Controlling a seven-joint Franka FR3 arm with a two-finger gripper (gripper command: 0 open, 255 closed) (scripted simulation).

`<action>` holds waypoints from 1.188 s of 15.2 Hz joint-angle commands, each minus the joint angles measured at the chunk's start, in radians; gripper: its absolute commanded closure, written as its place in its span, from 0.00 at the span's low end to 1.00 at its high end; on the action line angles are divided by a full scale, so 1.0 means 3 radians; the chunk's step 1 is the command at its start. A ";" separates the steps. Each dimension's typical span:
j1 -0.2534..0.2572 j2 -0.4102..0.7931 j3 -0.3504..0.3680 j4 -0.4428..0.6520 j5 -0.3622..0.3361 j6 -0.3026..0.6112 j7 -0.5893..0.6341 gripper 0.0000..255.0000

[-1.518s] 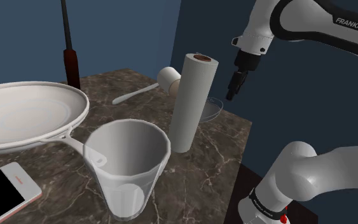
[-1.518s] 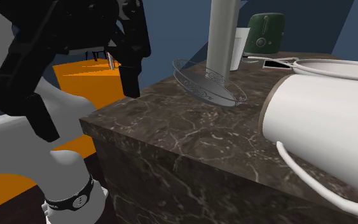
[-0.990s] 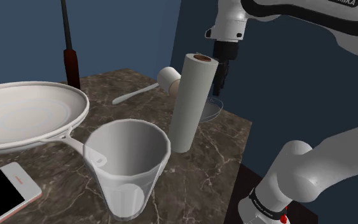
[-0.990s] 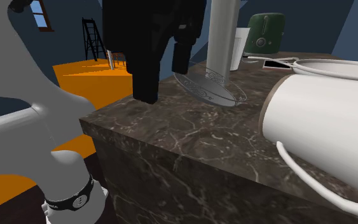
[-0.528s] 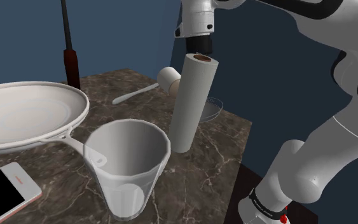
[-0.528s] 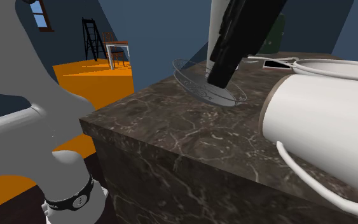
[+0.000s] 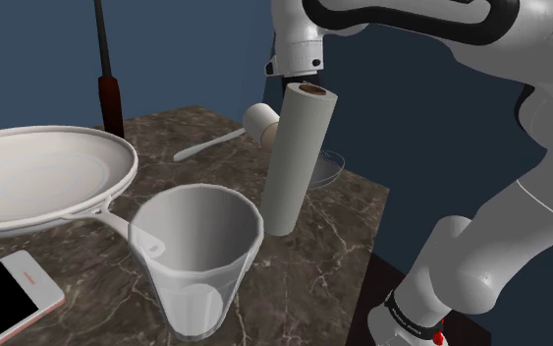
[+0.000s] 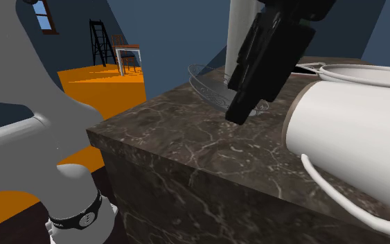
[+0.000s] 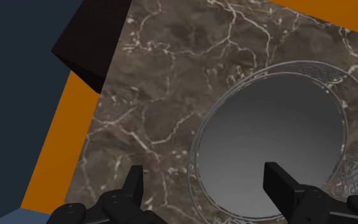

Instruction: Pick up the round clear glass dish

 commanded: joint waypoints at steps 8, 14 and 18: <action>0.0000 0.0003 0.0001 -0.0015 -0.0001 0.0019 0.0000 1.00; -0.0002 0.0046 -0.0001 0.0212 -0.0003 -0.0164 0.0016 1.00; -0.0003 0.0110 -0.0001 0.0464 -0.0006 -0.0353 0.0037 1.00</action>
